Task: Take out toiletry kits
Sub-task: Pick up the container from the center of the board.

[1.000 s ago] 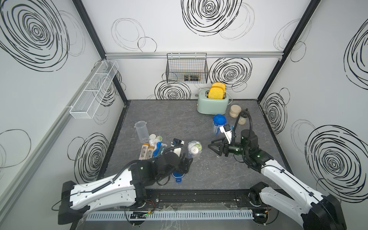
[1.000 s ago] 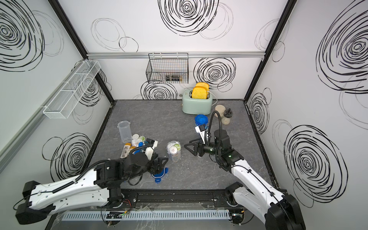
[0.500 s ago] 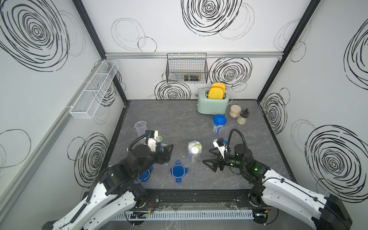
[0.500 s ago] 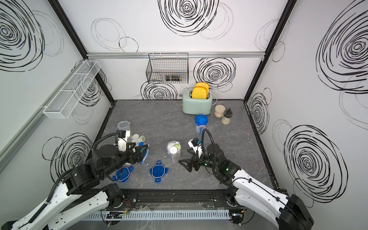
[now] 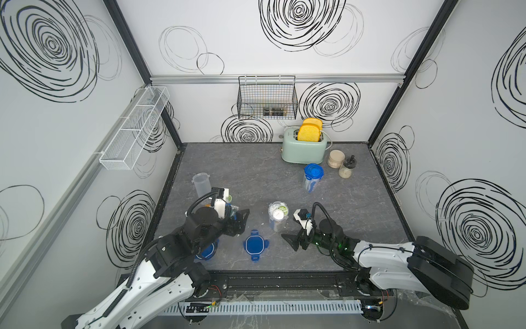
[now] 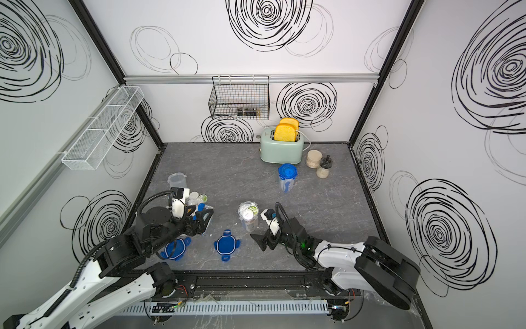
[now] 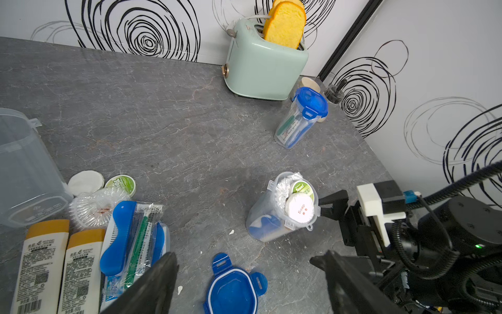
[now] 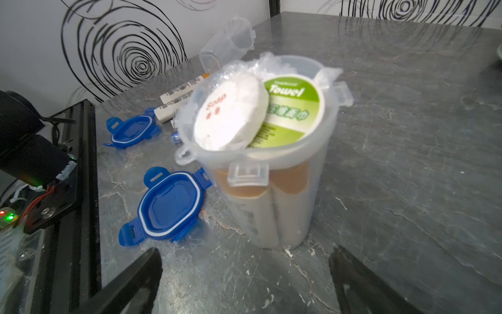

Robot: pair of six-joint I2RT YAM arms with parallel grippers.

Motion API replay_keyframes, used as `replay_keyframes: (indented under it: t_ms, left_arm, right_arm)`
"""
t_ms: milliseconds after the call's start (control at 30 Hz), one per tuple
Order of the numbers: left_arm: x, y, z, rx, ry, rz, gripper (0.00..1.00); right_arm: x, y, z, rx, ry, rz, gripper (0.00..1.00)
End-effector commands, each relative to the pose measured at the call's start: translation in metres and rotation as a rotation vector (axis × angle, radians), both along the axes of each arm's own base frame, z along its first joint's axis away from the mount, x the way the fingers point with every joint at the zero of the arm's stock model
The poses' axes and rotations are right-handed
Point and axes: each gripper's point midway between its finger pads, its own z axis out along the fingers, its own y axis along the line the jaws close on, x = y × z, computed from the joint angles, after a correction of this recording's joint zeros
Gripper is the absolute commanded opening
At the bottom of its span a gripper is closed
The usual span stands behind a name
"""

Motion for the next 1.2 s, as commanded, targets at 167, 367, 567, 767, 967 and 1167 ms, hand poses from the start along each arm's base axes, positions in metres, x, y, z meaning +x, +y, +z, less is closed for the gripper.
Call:
replay_keyframes:
  t_ms: [167, 367, 567, 767, 967, 1167]
  left_arm:
    - [0.003, -0.001, 0.000, 0.004, -0.015, 0.000, 0.89]
    - [0.004, -0.001, -0.001, 0.005, -0.014, 0.001, 0.90]
    - [0.004, 0.001, 0.000, 0.005, -0.018, 0.009, 0.91]
    - [0.004, 0.001, -0.001, 0.007, -0.016, 0.008, 0.91]
    - [0.004, 0.000, -0.001, 0.010, -0.015, 0.006, 0.92]
    - [0.005, -0.001, -0.003, 0.013, -0.009, 0.006, 0.92]
  right_arm:
    - [0.022, 0.022, 0.013, 0.111, -0.146, -0.048, 0.98]
    - [0.024, 0.042, 0.001, 0.139, -0.188, -0.030, 0.98]
    - [0.035, 0.050, -0.004, 0.160, -0.261, -0.070, 0.98]
    - [0.047, 0.046, -0.003, 0.194, -0.291, -0.145, 0.99]
    - [0.048, 0.055, -0.005, 0.194, -0.306, -0.120, 0.91]
    - [0.051, 0.060, 0.007, 0.214, -0.354, -0.113, 0.95]
